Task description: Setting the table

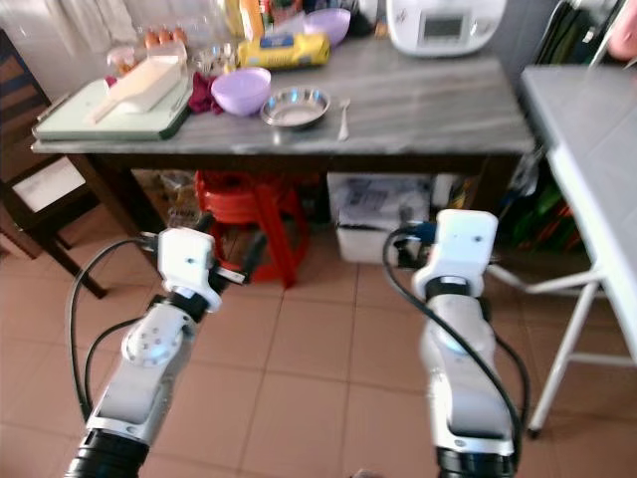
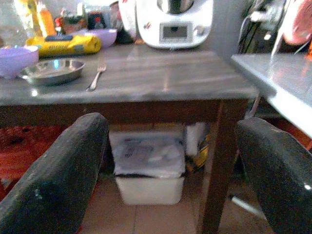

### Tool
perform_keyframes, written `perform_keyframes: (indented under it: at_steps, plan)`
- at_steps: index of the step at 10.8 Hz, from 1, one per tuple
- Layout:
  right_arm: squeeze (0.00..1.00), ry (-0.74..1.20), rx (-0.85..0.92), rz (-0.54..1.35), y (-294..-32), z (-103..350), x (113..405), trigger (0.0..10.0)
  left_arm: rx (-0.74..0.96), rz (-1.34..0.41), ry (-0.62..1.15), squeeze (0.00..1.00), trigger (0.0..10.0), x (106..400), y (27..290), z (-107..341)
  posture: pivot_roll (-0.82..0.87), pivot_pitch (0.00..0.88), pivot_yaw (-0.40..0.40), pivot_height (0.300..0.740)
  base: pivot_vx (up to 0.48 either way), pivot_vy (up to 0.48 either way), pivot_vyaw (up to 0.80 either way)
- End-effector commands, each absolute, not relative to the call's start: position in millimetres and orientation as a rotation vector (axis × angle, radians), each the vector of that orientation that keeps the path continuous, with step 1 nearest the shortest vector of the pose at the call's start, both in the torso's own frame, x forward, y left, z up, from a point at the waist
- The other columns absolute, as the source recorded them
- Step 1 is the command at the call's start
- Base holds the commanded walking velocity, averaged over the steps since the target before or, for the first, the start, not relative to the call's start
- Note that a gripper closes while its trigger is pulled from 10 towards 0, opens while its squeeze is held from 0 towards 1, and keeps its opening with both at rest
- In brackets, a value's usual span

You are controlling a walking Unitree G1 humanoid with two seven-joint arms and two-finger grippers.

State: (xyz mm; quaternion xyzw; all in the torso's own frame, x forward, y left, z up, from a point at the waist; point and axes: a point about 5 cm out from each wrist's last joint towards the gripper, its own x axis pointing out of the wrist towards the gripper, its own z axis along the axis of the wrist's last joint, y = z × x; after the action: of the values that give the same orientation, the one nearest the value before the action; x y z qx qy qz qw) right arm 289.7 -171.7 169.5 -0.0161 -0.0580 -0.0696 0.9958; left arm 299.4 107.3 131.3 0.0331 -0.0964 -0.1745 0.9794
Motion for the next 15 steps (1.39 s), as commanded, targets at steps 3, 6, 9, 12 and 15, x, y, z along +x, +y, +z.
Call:
perform_keyframes:
  at_steps: [3, 6, 9, 12, 15]
  plan:
    - [0.0, -0.125, -0.018, -0.122, -165.7, 170.1, 290.0, 10.0, 0.075, -0.34, -0.199, 0.0, 10.0, 299.2, 114.7, 133.1, -0.08, 0.064, 0.103, 0.74, 0.0, -0.398, 0.0]
    - [0.0, -0.142, -0.014, -0.121, -166.1, 169.4, 286.4, 10.0, 0.074, -0.341, -0.198, 0.0, 10.0, 298.6, 116.1, 133.0, -0.08, 0.067, 0.105, 0.74, 0.0, -0.4, 0.0]
    - [0.0, -0.147, -0.017, -0.123, -167.0, 170.2, 287.9, 10.0, 0.071, -0.343, -0.198, 0.0, 10.0, 299.6, 114.6, 133.7, -0.08, 0.068, 0.105, 0.74, 0.0, -0.4, 0.0]
    - [0.0, -0.152, -0.015, -0.123, -165.2, 170.4, 288.7, 10.0, 0.069, -0.346, -0.198, 0.0, 10.0, 299.7, 114.4, 133.6, -0.08, 0.068, 0.108, 0.74, 0.0, -0.399, 0.0]
    - [0.0, -0.156, -0.015, -0.127, -165.6, 170.7, 288.9, 10.0, 0.069, -0.355, -0.199, 0.0, 10.0, 299.6, 113.2, 134.2, -0.08, 0.068, 0.109, 0.74, 0.0, -0.399, 0.0]
